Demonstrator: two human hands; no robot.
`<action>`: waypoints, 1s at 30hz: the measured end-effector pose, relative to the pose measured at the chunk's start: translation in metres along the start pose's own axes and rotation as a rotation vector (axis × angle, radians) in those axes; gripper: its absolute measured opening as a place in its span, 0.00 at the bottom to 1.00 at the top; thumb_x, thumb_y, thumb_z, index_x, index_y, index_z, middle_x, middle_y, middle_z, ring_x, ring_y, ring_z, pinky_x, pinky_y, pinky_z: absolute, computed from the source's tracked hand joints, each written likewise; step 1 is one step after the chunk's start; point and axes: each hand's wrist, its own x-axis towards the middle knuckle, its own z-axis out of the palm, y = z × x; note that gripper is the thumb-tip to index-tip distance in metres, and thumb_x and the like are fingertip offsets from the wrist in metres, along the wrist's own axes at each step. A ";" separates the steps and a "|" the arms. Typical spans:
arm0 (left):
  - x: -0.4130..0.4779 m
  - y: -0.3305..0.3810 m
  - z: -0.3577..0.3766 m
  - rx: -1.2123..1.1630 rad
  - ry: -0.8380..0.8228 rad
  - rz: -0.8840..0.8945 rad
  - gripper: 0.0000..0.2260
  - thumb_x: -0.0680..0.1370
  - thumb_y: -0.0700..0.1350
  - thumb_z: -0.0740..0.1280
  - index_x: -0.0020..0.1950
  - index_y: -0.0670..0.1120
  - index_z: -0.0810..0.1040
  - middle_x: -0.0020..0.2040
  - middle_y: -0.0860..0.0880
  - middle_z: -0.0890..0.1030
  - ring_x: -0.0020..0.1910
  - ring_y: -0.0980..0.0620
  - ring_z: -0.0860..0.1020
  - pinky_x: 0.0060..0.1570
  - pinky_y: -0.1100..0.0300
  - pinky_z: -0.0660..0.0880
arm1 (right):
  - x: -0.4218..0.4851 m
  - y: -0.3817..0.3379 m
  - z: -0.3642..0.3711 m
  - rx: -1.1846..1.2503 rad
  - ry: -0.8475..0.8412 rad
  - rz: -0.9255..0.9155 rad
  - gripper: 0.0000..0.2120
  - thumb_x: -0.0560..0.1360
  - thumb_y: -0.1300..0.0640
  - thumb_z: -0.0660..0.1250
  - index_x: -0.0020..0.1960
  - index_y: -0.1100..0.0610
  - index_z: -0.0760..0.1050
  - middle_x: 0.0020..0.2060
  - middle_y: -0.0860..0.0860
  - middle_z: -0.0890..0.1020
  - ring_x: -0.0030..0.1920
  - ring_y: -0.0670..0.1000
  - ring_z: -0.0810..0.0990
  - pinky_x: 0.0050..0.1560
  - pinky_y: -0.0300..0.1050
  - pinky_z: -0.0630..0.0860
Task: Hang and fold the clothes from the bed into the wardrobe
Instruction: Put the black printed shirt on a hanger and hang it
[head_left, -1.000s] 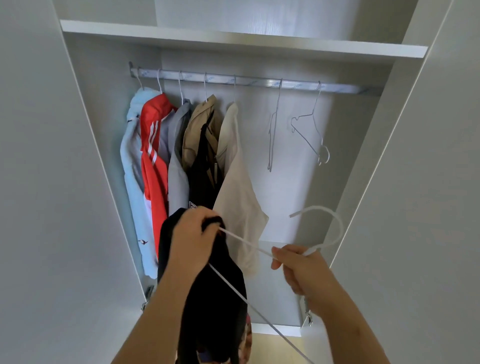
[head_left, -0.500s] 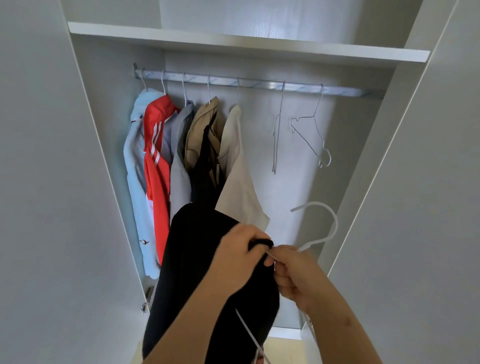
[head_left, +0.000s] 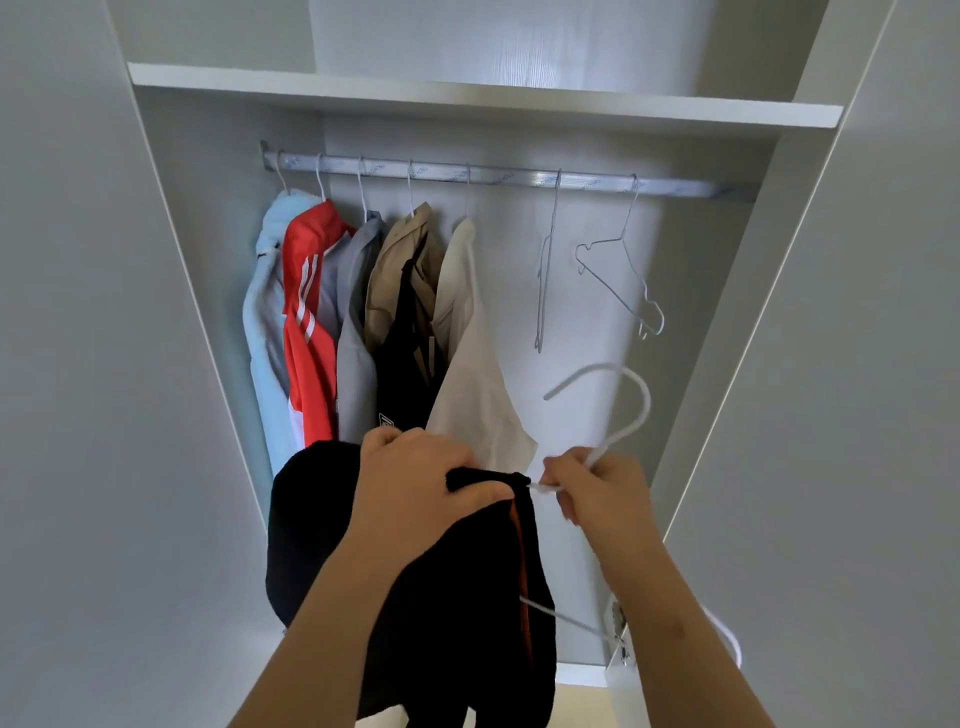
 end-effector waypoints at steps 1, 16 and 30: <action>-0.001 0.000 0.001 -0.040 0.034 -0.057 0.27 0.66 0.73 0.54 0.37 0.53 0.79 0.33 0.57 0.77 0.40 0.60 0.74 0.48 0.62 0.53 | 0.002 -0.002 0.003 -0.019 0.084 -0.078 0.12 0.72 0.58 0.67 0.29 0.56 0.75 0.23 0.44 0.73 0.29 0.44 0.71 0.36 0.39 0.68; 0.003 -0.004 -0.008 -0.486 0.269 -0.508 0.09 0.70 0.54 0.71 0.37 0.53 0.73 0.34 0.56 0.76 0.36 0.60 0.74 0.34 0.68 0.65 | -0.001 0.027 0.042 -0.148 -0.318 -0.163 0.11 0.74 0.57 0.64 0.40 0.41 0.73 0.38 0.34 0.80 0.39 0.32 0.78 0.37 0.23 0.70; -0.005 -0.057 -0.040 -0.487 0.233 -0.471 0.08 0.68 0.52 0.74 0.35 0.52 0.76 0.33 0.56 0.80 0.35 0.59 0.78 0.37 0.65 0.70 | 0.009 0.077 0.011 -0.976 -0.218 0.097 0.09 0.76 0.53 0.56 0.47 0.47 0.75 0.40 0.41 0.76 0.54 0.45 0.75 0.71 0.62 0.45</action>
